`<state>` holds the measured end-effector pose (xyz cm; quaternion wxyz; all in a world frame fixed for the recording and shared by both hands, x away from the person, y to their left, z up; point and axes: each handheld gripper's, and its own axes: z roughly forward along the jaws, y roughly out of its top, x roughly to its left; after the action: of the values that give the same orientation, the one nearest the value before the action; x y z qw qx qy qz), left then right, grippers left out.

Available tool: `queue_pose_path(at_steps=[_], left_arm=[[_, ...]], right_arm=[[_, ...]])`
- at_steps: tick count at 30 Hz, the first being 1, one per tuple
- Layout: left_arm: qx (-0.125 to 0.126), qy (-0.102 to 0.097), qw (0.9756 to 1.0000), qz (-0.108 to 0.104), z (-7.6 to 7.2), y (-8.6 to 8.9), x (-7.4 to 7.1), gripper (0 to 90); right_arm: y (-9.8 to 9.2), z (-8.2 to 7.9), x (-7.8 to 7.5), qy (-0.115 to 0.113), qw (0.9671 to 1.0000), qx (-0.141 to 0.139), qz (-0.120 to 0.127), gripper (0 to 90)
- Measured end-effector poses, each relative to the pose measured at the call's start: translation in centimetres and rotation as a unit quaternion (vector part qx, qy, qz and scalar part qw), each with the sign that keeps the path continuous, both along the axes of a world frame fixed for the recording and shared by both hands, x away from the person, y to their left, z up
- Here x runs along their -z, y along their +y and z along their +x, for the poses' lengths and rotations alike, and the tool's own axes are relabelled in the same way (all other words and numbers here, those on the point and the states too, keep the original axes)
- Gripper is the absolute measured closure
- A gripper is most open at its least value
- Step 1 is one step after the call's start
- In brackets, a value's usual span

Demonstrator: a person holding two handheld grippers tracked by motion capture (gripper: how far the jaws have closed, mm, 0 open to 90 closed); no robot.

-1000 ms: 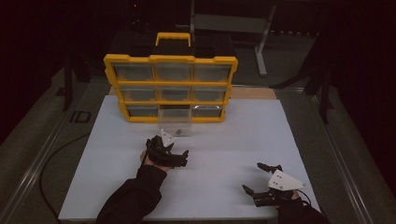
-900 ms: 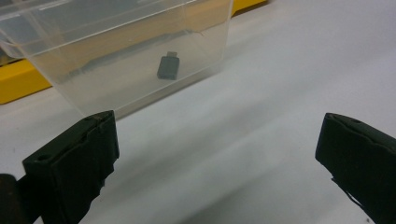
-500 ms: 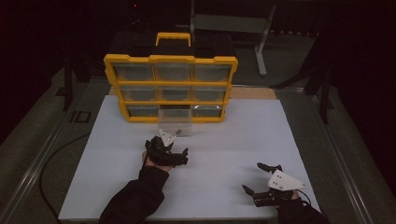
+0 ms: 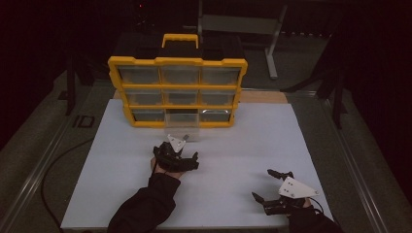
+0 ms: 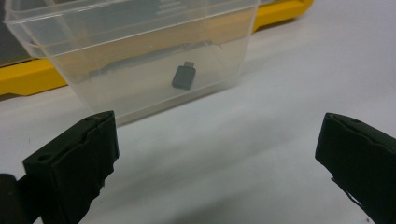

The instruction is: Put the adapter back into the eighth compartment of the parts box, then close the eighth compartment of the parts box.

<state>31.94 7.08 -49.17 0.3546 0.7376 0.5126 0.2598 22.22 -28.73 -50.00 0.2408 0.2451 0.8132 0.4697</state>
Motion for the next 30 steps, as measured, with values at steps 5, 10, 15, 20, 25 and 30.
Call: queue_pose_path(at_steps=[5,10,15,20,25,30], left_arm=[[-0.011,0.006,0.9999,-0.007,0.24,0.22,0.08,0.0],[-0.01,0.013,0.9998,-0.008,0.32,0.33,0.27,0.0],[-0.006,0.014,0.9998,-0.01,0.31,0.29,0.19,0.9],[-0.002,0.018,0.9998,-0.012,0.35,0.3,0.32,2.3],[0.008,0.014,0.9998,-0.011,0.27,0.22,0.3,5.0],[0.006,0.014,0.9999,-0.006,0.32,0.17,0.43,10.2]], right_arm=[[0.0,0.0,0.0,0.0,1.0,0.0,0.0,8.3],[0.0,0.0,0.0,0.0,1.0,0.0,0.0,8.3],[0.0,0.01,0.02,0.001,1.0,0.0,0.001,8.3],[0.03,0.02,0.02,0.001,1.0,-0.001,0.001,8.3],[0.02,0.06,0.02,0.001,1.0,-0.001,0.002,8.3],[0.01,0.04,0.02,0.002,1.0,0.0,0.003,8.3]])
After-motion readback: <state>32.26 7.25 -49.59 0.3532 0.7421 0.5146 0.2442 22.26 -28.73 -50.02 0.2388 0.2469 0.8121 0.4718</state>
